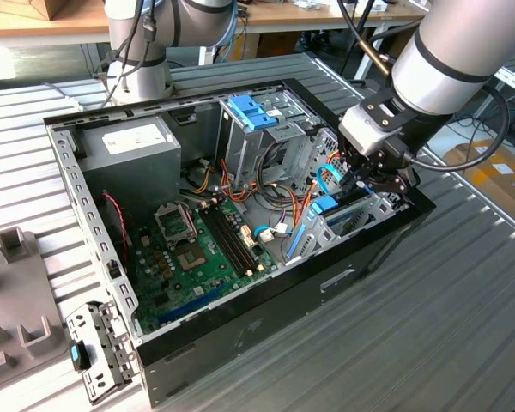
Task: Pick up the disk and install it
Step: 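Insert the first disk wire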
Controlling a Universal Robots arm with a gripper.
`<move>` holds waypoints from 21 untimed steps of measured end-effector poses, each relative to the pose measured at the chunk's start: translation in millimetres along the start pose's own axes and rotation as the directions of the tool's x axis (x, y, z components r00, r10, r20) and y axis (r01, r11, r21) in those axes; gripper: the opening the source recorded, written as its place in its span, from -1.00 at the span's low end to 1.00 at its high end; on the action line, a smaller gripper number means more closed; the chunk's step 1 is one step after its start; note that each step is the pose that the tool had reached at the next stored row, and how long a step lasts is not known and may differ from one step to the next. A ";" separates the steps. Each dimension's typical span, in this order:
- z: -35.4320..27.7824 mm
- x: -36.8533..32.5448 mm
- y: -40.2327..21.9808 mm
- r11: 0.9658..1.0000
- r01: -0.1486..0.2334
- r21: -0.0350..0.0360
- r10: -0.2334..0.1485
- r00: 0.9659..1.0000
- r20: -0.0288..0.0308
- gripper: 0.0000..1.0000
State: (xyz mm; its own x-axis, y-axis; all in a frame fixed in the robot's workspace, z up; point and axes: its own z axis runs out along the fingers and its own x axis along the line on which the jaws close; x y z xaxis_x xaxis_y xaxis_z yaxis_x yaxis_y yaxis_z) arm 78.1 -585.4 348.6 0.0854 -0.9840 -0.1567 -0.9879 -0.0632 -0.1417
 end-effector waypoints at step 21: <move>1.4 1.2 0.5 1.000 0.000 0.000 0.000 1.000 0.002 -0.68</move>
State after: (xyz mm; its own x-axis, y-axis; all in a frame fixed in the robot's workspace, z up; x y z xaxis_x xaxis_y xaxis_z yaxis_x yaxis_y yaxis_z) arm 77.9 -586.4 347.0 0.0854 -0.9836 -0.1591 -0.9879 -0.0628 -0.1418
